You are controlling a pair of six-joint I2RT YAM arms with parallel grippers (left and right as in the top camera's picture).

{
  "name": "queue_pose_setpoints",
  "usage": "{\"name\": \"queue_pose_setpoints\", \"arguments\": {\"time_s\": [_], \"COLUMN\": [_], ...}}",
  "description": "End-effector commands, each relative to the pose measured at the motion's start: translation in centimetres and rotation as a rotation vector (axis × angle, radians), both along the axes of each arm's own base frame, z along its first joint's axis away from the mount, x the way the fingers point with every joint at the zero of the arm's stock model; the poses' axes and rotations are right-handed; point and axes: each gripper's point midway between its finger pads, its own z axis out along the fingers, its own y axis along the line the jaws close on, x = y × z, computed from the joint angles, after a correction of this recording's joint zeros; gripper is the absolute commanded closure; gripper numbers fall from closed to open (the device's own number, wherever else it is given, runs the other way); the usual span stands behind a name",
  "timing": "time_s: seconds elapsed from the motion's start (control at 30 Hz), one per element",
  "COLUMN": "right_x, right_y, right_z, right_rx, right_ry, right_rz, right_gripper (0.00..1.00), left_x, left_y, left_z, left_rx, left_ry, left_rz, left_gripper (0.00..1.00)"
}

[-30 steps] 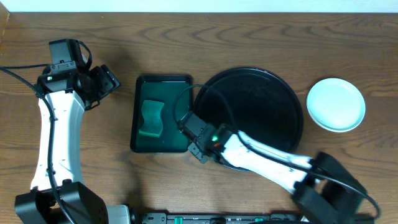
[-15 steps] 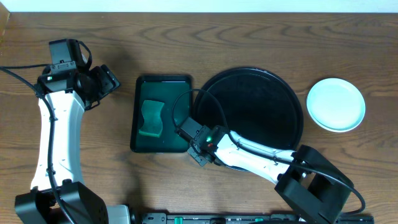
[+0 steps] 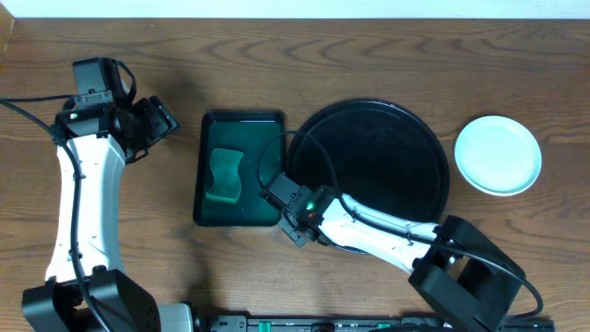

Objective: Clean dirty plates on tray and stack at the side

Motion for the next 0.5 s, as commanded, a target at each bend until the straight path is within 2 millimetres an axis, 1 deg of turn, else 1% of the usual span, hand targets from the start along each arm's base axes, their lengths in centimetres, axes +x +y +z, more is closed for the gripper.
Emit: {"name": "queue_pose_setpoints", "arguments": {"time_s": [0.0, 0.13, 0.27, 0.47], "right_x": [-1.2, -1.7, -1.5, -1.4], "right_y": [1.1, 1.7, 2.3, 2.4], "right_z": [-0.2, -0.1, 0.0, 0.1], "right_rx": [0.011, 0.012, 0.032, 0.035], "right_ry": [0.020, 0.009, -0.006, -0.008], "right_rz": [0.118, 0.166, 0.171, 0.172], "right_gripper": [0.99, 0.99, 0.99, 0.99], "left_x": [0.1, 0.1, 0.1, 0.1], "left_y": [0.3, 0.3, 0.3, 0.3], "left_z": [0.2, 0.2, 0.2, 0.2], "left_rx": [0.002, 0.002, 0.002, 0.002], "left_ry": [-0.004, -0.004, -0.004, -0.004], "left_rz": [0.015, 0.015, 0.015, 0.015], "left_gripper": [0.20, 0.20, 0.19, 0.19]}}
